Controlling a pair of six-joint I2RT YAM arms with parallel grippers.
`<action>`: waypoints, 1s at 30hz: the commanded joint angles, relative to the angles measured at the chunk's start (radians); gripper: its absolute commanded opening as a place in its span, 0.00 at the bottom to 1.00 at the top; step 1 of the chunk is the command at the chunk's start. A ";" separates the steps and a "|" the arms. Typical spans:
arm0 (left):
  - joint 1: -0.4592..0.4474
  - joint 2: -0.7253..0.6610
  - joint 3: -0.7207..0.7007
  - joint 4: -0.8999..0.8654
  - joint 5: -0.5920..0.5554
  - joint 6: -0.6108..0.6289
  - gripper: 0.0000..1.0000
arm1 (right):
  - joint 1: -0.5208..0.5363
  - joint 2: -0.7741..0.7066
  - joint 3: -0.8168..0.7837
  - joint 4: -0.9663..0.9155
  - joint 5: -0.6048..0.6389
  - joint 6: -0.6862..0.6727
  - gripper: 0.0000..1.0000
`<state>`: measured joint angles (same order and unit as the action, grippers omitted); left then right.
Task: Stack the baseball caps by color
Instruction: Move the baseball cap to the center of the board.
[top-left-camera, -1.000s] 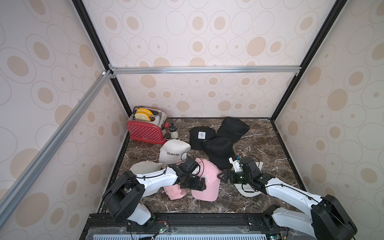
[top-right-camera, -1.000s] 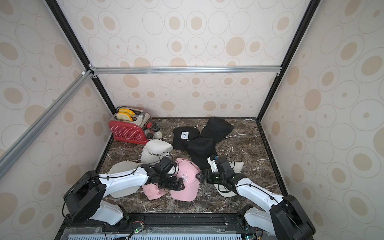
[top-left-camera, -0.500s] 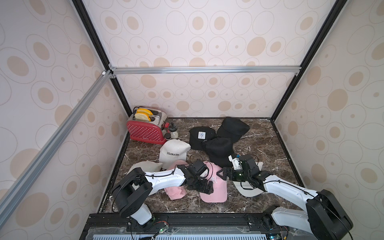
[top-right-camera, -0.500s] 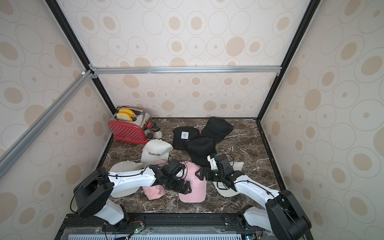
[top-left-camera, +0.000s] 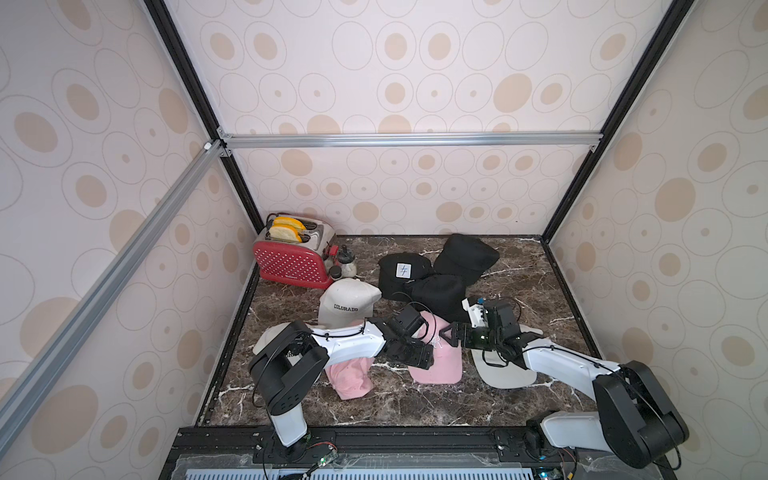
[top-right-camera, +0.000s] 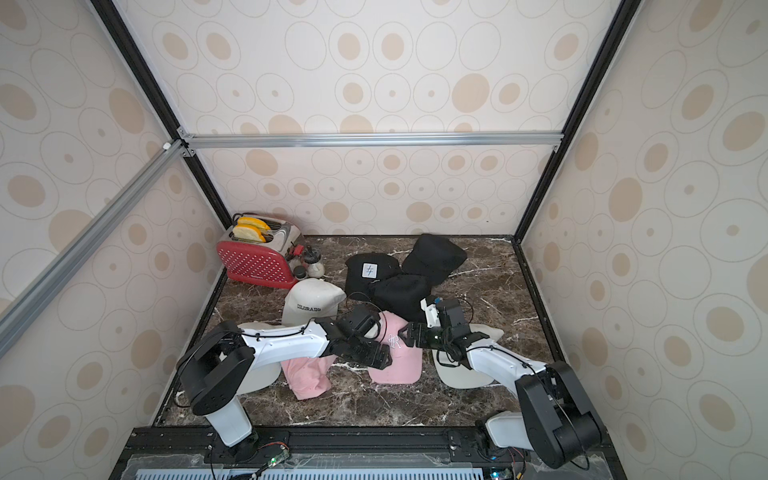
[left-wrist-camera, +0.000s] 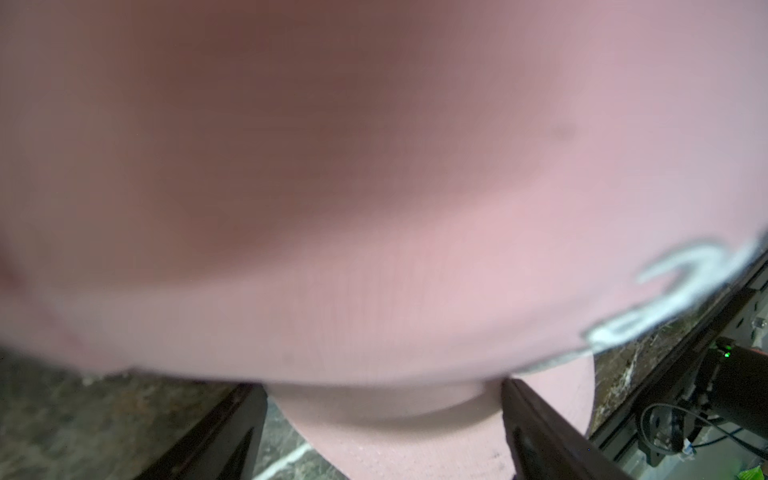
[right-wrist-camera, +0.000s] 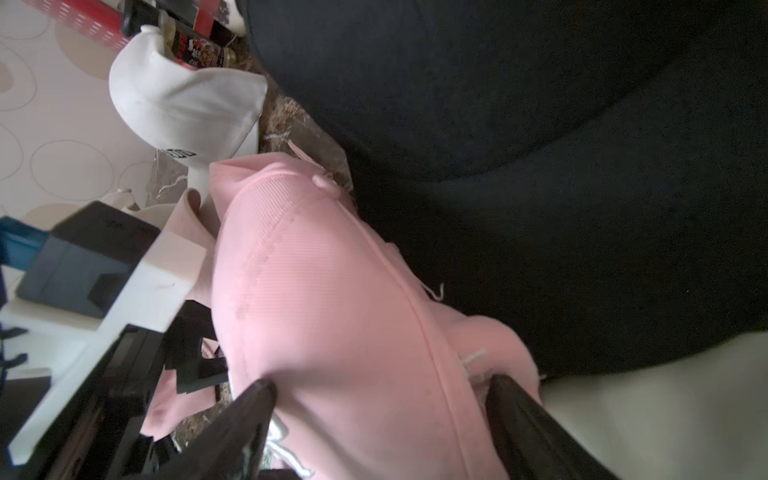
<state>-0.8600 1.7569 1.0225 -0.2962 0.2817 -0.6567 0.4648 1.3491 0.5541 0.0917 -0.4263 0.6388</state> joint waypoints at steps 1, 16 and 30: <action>0.046 0.052 0.058 -0.018 -0.051 0.066 0.90 | -0.016 0.061 0.067 -0.028 -0.012 -0.101 0.84; 0.058 0.018 0.077 -0.060 -0.027 0.122 0.92 | -0.034 0.043 0.050 -0.062 -0.072 -0.090 0.77; 0.016 -0.182 -0.097 -0.066 0.074 0.097 0.99 | -0.031 -0.139 -0.081 -0.158 -0.091 -0.057 0.87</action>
<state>-0.8352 1.6241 0.9268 -0.3359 0.3473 -0.5697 0.4324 1.2419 0.4808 -0.0414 -0.5213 0.5728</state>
